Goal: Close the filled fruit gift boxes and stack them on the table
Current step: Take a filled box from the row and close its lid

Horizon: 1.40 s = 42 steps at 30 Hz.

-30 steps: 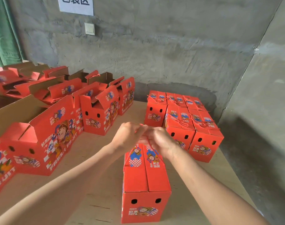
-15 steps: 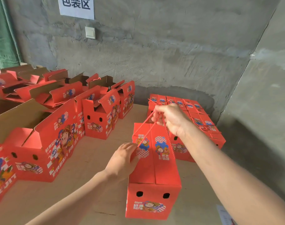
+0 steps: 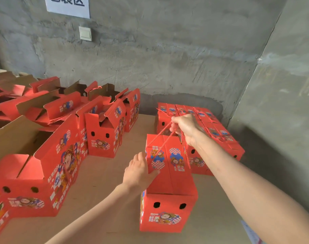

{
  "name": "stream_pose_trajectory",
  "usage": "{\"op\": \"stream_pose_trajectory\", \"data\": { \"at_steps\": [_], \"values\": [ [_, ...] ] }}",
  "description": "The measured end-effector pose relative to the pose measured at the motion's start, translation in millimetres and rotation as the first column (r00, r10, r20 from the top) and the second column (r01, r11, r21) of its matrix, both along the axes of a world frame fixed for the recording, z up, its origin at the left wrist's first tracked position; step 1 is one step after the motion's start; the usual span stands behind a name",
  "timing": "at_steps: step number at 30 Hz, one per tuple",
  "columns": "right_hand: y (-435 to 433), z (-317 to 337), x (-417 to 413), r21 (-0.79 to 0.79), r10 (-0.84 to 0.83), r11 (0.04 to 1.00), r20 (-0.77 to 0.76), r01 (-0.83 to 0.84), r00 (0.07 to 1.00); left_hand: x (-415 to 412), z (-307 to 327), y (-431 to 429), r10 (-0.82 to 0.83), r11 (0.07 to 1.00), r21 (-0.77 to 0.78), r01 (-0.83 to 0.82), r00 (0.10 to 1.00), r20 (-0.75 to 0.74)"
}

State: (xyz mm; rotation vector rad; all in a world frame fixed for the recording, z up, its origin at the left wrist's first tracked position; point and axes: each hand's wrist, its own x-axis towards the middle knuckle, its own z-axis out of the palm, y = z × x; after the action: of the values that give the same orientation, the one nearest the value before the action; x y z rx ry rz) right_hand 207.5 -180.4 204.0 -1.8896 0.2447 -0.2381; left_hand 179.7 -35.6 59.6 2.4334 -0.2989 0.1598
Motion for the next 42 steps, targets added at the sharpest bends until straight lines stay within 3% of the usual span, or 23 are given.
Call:
{"op": "stream_pose_trajectory", "data": {
  "at_steps": [4,6,8,10,12,15,18,21,22,25,28,31,33,35,38,42],
  "values": [
    [-2,-28,17,-0.011,-0.067,0.998,-0.014,0.067,0.998,8,-33,1,-0.14,0.986,-0.123,0.114,0.963,-0.231],
    [-3,-41,16,-0.114,-0.021,0.993,-0.001,0.021,1.0,12,-45,3,-0.141,0.984,-0.141,0.105,0.949,-0.281],
    [-5,-57,7,-0.331,0.04,0.943,-0.015,-0.043,0.999,15,-52,5,-0.123,0.981,-0.183,0.069,0.946,-0.3],
    [-11,-78,-9,-0.61,0.063,0.791,-0.005,-0.053,0.998,17,-55,5,-0.116,0.973,-0.226,0.05,0.95,-0.29],
    [-17,-110,-30,-0.757,0.142,0.641,-0.049,-0.129,0.989,14,-58,4,-0.118,0.959,-0.281,0.045,0.961,-0.249],
    [-28,-165,-55,-0.813,0.324,0.436,-0.258,-0.386,0.91,1,-67,4,-0.147,0.937,-0.334,0.102,0.983,-0.112],
    [-37,-197,-57,-0.91,0.375,0.235,-0.24,-0.342,0.896,-7,-77,9,-0.214,0.926,-0.316,0.206,0.977,0.01],
    [-38,-201,-56,-0.962,0.329,0.087,-0.216,-0.257,0.919,0,-78,13,-0.268,0.916,-0.313,0.252,0.963,-0.01],
    [-39,-205,-53,-0.977,0.328,0.07,-0.168,-0.201,0.93,5,-77,12,-0.274,0.917,-0.31,0.249,0.961,-0.038],
    [-44,-205,-36,-0.986,0.353,0.147,-0.021,-0.078,0.935,30,-70,2,-0.256,0.924,-0.329,0.197,0.955,-0.148],
    [-51,-196,-6,-0.952,0.32,0.306,0.071,-0.032,0.945,64,-58,-19,-0.215,0.941,-0.306,0.142,0.952,-0.219],
    [-56,-186,28,-0.854,0.141,0.514,0.18,0.084,0.973,99,-46,-58,-0.056,0.992,-0.119,0.042,0.992,-0.116],
    [-57,-189,46,-0.809,0.087,0.579,0.187,0.103,0.979,115,-39,-84,0.079,0.997,0.002,-0.079,0.997,-0.011],
    [-58,-205,59,-0.874,0.144,0.484,0.129,0.044,0.981,127,-38,-97,0.143,0.989,-0.02,-0.143,0.99,-0.003],
    [-61,-224,84,-0.97,0.165,0.241,0.068,0.026,0.984,140,-52,-94,-0.003,0.998,0.063,0.002,1.0,0.014],
    [-70,-214,117,-0.966,0.043,0.254,-0.032,-0.042,0.999,157,-55,-89,-0.161,0.902,0.382,0.202,0.977,-0.136]
  ]
}}
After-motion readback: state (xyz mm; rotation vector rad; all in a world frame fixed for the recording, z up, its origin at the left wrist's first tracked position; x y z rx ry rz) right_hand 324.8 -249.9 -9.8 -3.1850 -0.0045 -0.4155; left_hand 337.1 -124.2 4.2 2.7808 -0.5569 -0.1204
